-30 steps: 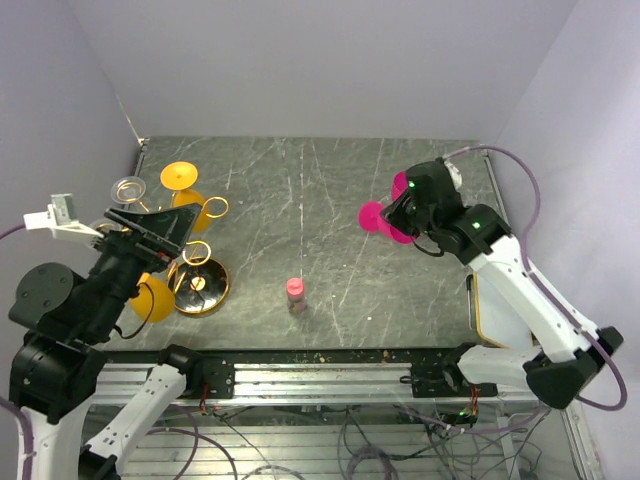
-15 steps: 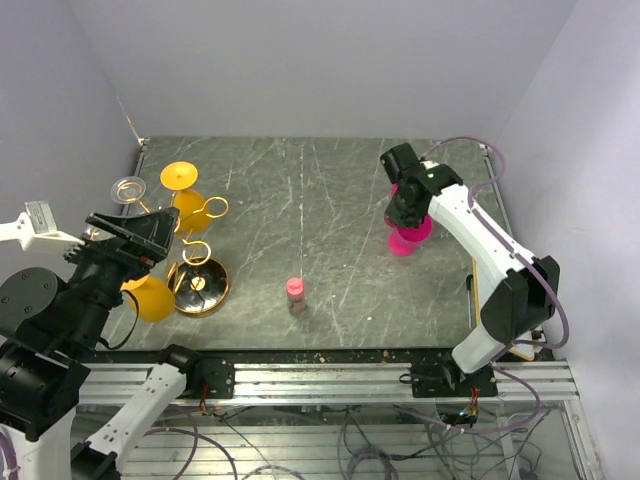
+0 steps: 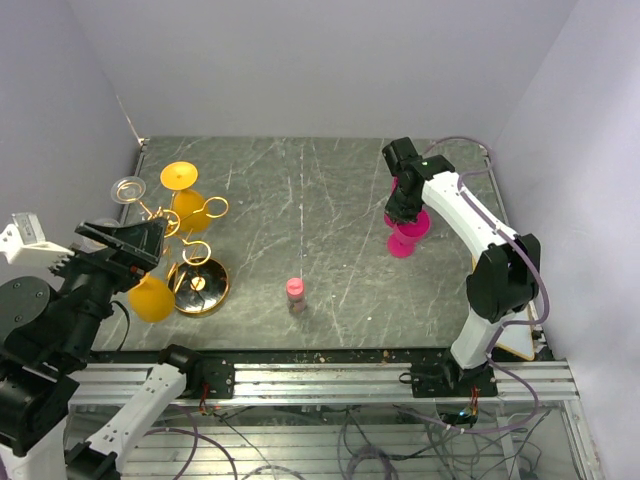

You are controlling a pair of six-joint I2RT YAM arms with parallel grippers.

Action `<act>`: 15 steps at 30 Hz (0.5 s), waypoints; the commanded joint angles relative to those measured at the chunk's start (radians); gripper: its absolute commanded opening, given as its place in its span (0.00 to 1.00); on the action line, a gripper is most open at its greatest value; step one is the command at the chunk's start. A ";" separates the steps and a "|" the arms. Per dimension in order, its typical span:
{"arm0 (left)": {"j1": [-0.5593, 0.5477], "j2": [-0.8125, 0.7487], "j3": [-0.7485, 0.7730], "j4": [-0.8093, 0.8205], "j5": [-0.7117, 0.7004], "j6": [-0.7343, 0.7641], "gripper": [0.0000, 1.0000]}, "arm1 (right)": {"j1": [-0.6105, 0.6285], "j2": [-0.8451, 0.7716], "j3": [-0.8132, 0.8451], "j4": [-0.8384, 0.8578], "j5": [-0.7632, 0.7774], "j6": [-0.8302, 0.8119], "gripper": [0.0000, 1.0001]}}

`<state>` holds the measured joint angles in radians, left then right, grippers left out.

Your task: Take the wine glass off the wine glass rack

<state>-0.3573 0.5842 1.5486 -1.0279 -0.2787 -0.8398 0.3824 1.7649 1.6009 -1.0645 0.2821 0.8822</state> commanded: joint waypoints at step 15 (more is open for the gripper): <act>-0.002 -0.107 -0.051 -0.193 -0.191 -0.171 0.89 | -0.004 -0.005 0.013 0.021 0.002 0.036 0.11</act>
<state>-0.3573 0.5079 1.5082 -1.1603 -0.3912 -0.9401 0.3813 1.7866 1.6024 -1.0462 0.2615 0.9062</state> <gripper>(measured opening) 0.914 0.082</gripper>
